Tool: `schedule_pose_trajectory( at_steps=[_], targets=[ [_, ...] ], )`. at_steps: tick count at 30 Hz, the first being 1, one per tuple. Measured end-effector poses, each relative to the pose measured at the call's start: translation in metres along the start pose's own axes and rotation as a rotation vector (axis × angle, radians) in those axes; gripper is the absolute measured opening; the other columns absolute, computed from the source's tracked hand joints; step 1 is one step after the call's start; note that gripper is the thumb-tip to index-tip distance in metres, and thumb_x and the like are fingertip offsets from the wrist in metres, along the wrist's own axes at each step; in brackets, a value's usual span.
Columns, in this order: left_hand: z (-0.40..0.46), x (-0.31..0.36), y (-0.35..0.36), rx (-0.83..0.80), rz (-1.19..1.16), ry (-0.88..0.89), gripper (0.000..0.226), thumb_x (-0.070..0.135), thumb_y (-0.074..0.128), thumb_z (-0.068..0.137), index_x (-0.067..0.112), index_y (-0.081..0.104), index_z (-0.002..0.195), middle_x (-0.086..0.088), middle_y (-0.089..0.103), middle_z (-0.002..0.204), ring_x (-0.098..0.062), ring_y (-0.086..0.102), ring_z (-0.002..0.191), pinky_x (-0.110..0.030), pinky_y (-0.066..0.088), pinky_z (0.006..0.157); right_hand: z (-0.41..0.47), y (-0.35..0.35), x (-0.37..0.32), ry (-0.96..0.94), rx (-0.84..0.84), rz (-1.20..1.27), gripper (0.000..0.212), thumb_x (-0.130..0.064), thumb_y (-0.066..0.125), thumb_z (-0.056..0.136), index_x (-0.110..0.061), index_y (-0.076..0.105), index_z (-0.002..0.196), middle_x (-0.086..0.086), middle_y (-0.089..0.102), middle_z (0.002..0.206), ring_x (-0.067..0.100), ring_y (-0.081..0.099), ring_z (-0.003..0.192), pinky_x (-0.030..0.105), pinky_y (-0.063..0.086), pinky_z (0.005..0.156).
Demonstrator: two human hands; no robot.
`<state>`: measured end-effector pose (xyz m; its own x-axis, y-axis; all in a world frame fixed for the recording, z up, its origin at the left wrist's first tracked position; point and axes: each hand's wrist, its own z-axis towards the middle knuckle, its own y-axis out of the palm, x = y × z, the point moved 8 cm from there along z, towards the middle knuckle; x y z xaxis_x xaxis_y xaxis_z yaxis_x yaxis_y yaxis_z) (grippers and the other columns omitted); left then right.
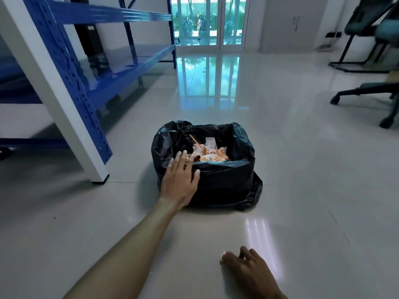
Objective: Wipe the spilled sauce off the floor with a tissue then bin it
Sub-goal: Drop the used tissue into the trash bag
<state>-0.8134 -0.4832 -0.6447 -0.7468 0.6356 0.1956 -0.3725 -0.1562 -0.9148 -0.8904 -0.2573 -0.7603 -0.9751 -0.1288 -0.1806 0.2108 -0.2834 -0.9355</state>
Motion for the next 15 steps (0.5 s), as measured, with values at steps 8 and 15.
schedule_pose_trajectory(
  at_steps=[8, 15],
  targets=[
    [0.011, -0.012, 0.027, -0.154, 0.054, -0.124, 0.059, 0.051, 0.034, 0.098, 0.017, 0.038, 0.146, -0.014, 0.047, 0.144, -0.032, 0.035, 0.137, -0.059, 0.000, 0.120, 0.015, 0.019, 0.027, 0.134, -0.010, -0.020, 0.034, -0.028, 0.068, 0.067, -0.038, 0.052, 0.095, -0.014, 0.055, 0.062, 0.001, 0.051, 0.058, 0.018, 0.043, 0.040],
    [-0.007, -0.006, 0.019, -0.127, 0.027, -0.105, 0.061, 0.053, 0.037, 0.096, 0.018, 0.040, 0.145, -0.012, 0.051, 0.139, -0.031, 0.038, 0.134, -0.060, 0.002, 0.119, 0.105, -0.106, 0.059, 0.209, 0.315, 0.203, 0.021, -0.005, 0.069, 0.090, -0.020, 0.074, 0.105, -0.003, 0.076, 0.097, 0.008, 0.070, 0.084, 0.012, 0.049, 0.078]
  ],
)
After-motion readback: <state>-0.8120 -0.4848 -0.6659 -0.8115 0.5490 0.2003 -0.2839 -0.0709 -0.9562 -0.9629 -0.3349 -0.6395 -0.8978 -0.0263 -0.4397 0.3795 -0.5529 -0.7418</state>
